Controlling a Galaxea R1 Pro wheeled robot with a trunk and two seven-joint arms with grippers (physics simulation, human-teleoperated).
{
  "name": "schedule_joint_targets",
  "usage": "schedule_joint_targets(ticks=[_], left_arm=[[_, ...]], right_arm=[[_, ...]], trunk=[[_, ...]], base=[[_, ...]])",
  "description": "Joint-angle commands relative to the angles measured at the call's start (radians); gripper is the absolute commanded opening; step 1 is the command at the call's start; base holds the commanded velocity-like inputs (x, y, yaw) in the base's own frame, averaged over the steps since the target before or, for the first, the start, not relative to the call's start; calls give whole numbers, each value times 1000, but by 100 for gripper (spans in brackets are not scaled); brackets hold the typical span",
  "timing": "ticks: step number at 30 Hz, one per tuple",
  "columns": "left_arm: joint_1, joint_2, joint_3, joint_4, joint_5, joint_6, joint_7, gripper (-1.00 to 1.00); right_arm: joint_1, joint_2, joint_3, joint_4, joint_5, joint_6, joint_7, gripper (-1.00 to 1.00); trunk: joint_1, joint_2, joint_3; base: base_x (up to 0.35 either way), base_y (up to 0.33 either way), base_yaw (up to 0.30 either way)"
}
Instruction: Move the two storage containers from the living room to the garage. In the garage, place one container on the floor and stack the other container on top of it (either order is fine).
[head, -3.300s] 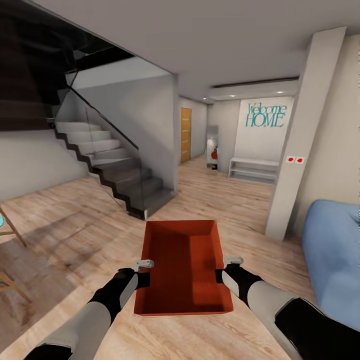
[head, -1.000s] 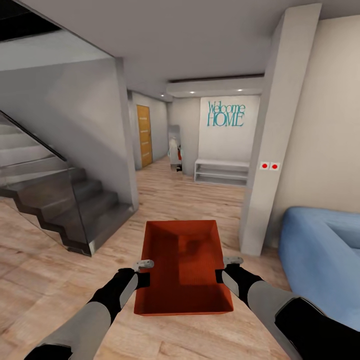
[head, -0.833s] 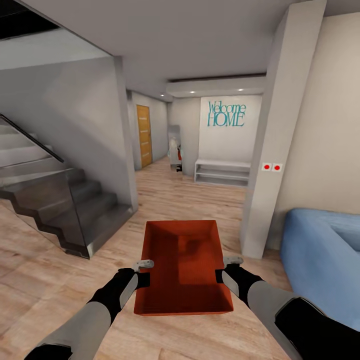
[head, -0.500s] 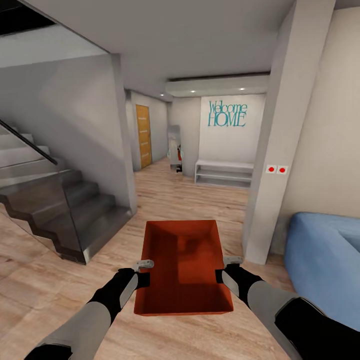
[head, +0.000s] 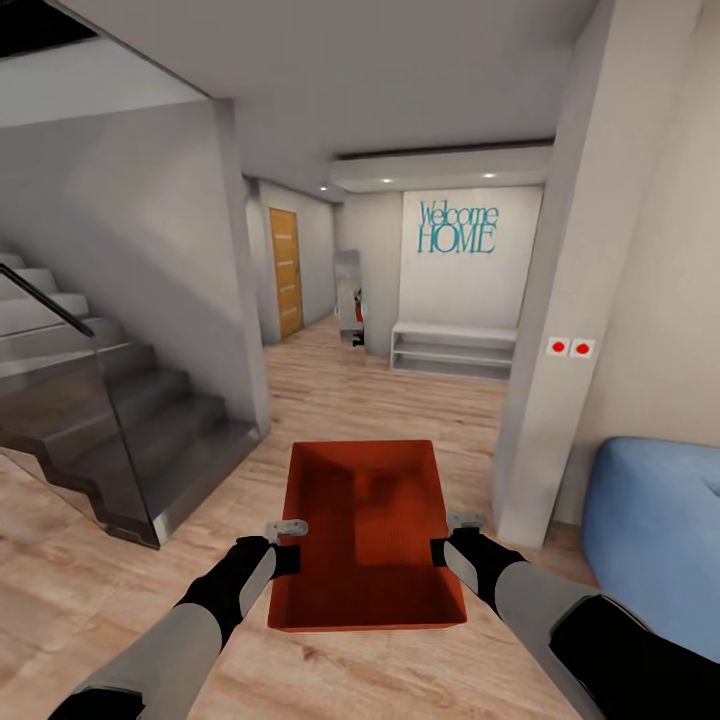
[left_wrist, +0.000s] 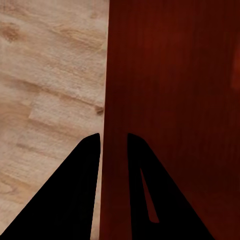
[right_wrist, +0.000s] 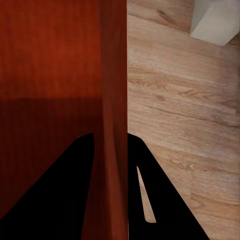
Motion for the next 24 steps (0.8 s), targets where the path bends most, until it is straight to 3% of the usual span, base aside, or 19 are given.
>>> schedule_joint_targets(ticks=[1, 24], left_arm=[[0, 1, -11, 1, -21, 10, 15, -100], [0, 1, -11, 1, -22, 11, 15, -100]], right_arm=[[-1, 0, 22, -4, 17, 7, -9, -100], [-1, 0, 22, -4, 17, 6, -9, -100]], trunk=[[1, -2, -2], [1, -2, -2]], base=[[322, 0, 0], [322, 0, 0]])
